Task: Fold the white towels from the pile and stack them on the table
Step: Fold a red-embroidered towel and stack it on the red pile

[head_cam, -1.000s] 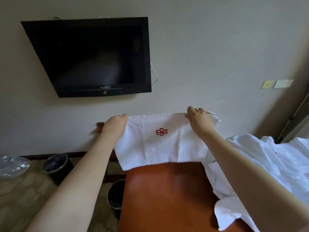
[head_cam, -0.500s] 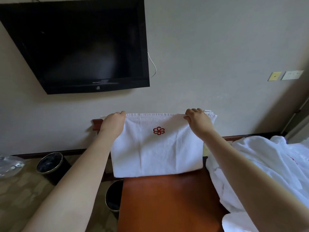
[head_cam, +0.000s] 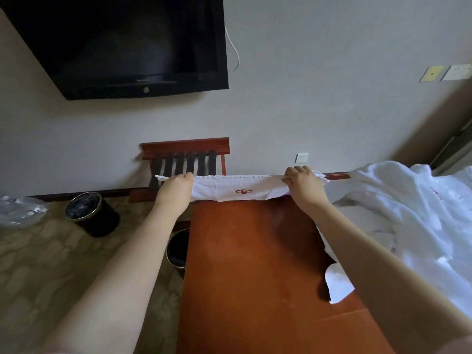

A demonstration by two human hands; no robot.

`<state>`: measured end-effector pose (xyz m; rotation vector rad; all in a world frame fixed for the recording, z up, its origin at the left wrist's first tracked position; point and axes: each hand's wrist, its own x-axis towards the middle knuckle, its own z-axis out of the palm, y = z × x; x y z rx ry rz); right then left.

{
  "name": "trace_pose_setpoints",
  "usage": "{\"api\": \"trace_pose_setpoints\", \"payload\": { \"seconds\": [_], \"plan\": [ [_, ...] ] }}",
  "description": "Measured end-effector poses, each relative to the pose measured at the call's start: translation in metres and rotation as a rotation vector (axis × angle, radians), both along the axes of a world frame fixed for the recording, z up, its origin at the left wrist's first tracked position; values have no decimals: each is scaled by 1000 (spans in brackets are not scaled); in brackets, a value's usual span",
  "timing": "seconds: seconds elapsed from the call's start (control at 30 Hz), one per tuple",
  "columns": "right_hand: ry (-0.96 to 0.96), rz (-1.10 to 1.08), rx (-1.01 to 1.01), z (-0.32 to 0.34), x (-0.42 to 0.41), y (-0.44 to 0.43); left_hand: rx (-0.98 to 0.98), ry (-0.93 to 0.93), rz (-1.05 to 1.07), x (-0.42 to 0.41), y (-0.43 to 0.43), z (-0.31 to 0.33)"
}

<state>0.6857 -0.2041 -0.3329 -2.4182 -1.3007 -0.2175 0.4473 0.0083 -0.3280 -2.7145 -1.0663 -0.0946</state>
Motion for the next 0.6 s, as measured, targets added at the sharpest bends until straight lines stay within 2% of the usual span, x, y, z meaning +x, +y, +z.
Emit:
{"api": "trace_pose_setpoints", "payload": {
  "seconds": [0.27,0.47,0.6],
  "plan": [
    [121,32,-93,-53,-51,-72,-147,130,48,-64,-80,-64],
    [207,24,-217,-84,-78,-104,-169,236,36,-91,-118,-86],
    [288,21,-334,-115,-99,-131,-284,250,43,-111,-144,-114]
  ]
}}
